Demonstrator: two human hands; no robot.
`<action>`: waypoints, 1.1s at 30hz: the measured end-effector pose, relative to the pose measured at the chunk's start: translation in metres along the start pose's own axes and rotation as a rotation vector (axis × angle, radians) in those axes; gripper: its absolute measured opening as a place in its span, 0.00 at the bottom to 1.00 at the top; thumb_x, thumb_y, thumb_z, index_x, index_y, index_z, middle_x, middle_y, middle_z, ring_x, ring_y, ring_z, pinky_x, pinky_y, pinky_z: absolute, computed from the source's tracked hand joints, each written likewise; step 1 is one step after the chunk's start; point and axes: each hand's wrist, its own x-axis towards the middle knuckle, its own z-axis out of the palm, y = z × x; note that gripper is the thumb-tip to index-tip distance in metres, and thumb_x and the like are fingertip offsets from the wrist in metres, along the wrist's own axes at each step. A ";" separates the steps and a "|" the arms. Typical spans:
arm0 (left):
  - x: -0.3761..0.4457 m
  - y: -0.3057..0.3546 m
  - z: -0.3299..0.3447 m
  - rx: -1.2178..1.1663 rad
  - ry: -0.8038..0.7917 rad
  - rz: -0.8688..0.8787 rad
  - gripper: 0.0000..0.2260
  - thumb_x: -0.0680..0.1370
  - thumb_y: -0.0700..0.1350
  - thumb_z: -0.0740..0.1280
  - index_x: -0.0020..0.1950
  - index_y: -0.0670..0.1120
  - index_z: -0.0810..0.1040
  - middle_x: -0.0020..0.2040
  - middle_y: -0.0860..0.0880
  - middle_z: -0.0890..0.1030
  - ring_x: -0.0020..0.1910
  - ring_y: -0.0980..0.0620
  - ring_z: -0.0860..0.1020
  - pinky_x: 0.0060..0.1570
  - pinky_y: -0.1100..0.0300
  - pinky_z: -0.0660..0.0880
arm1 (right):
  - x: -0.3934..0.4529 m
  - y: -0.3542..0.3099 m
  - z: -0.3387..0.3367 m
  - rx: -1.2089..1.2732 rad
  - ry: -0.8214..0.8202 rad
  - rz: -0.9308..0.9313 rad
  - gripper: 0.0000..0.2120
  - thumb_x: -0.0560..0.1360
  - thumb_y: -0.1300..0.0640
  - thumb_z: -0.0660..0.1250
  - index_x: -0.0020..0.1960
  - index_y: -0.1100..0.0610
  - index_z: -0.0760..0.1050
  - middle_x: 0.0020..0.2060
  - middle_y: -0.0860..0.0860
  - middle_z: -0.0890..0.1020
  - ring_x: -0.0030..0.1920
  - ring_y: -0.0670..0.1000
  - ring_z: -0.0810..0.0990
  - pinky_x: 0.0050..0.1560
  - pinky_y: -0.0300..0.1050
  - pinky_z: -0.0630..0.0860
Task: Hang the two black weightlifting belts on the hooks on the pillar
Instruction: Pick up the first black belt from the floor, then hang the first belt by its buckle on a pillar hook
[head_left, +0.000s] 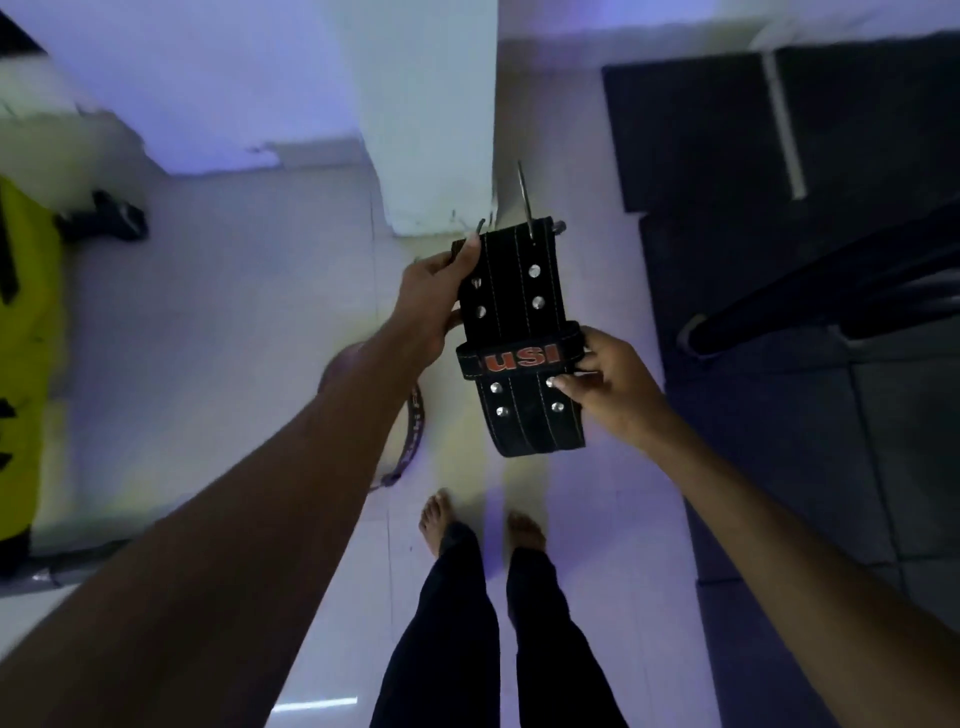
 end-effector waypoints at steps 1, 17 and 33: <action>-0.015 0.022 0.002 0.012 -0.025 0.033 0.11 0.83 0.50 0.67 0.55 0.44 0.83 0.48 0.48 0.84 0.43 0.53 0.83 0.35 0.62 0.81 | -0.012 -0.019 -0.013 0.002 0.009 -0.025 0.18 0.74 0.69 0.68 0.59 0.52 0.76 0.45 0.45 0.84 0.50 0.43 0.84 0.55 0.45 0.79; -0.252 0.308 0.011 0.103 -0.075 0.917 0.06 0.83 0.38 0.66 0.58 0.44 0.72 0.42 0.47 0.82 0.35 0.56 0.80 0.34 0.58 0.81 | -0.137 -0.297 -0.127 0.375 0.153 -0.368 0.19 0.77 0.71 0.54 0.63 0.66 0.75 0.54 0.74 0.78 0.50 0.72 0.78 0.61 0.68 0.73; -0.444 0.469 0.008 -0.090 0.042 1.272 0.03 0.80 0.40 0.70 0.50 0.47 0.78 0.42 0.44 0.85 0.39 0.49 0.84 0.41 0.54 0.82 | -0.274 -0.527 -0.159 0.403 0.473 -0.957 0.14 0.80 0.52 0.66 0.62 0.58 0.79 0.54 0.52 0.85 0.58 0.51 0.83 0.61 0.47 0.78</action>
